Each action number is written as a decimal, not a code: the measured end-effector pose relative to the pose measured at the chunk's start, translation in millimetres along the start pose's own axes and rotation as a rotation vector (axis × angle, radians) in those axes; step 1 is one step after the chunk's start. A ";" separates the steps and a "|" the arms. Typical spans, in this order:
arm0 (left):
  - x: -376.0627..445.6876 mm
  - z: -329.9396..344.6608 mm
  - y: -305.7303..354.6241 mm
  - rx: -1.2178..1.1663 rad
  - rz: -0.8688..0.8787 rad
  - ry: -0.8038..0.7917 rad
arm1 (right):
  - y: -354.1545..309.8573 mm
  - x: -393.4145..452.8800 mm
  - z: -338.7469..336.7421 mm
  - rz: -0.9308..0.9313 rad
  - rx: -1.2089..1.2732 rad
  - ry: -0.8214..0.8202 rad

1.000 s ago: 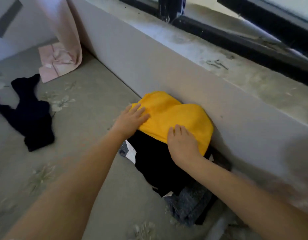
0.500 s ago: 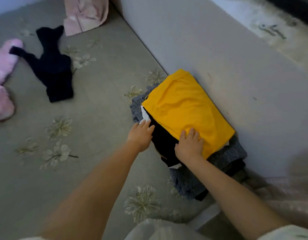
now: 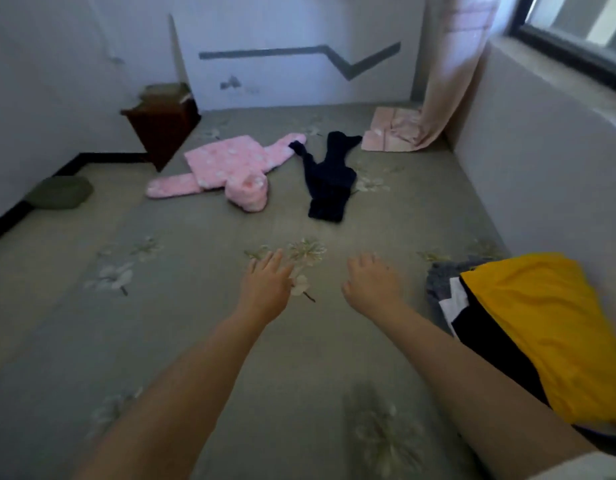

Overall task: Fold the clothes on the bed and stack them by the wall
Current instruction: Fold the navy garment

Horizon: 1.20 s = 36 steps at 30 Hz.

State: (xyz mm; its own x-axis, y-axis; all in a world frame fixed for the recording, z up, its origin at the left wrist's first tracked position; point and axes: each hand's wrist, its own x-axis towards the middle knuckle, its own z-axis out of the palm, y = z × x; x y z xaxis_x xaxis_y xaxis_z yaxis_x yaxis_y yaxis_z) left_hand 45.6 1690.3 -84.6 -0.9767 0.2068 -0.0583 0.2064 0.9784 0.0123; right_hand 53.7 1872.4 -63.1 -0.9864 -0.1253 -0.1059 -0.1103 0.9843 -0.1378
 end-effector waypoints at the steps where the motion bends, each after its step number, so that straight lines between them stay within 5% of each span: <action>1: -19.8 -6.1 -26.6 -0.007 -0.048 0.021 | -30.5 -0.8 -4.3 -0.051 -0.007 0.008; 9: -204.8 -44.7 -233.8 0.019 -0.486 0.109 | -286.7 -33.2 -11.2 -0.429 -0.036 0.076; 24: -439.1 -55.7 -530.3 0.042 -1.124 -0.049 | -713.8 -65.3 55.0 -1.129 -0.188 -0.104; 36: -556.4 -46.5 -730.8 0.008 -1.383 -0.010 | -1010.8 -81.9 107.6 -1.460 -0.157 -0.174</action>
State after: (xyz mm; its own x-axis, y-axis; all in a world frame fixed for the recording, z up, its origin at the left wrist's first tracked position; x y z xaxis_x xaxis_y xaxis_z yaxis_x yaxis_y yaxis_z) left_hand 435.4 860.2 -14.7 -0.3850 -0.9226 -0.0256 -0.9202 0.3859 -0.0666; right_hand 259.0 874.4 -21.1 0.0319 -0.9958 -0.0860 -0.9926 -0.0215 -0.1193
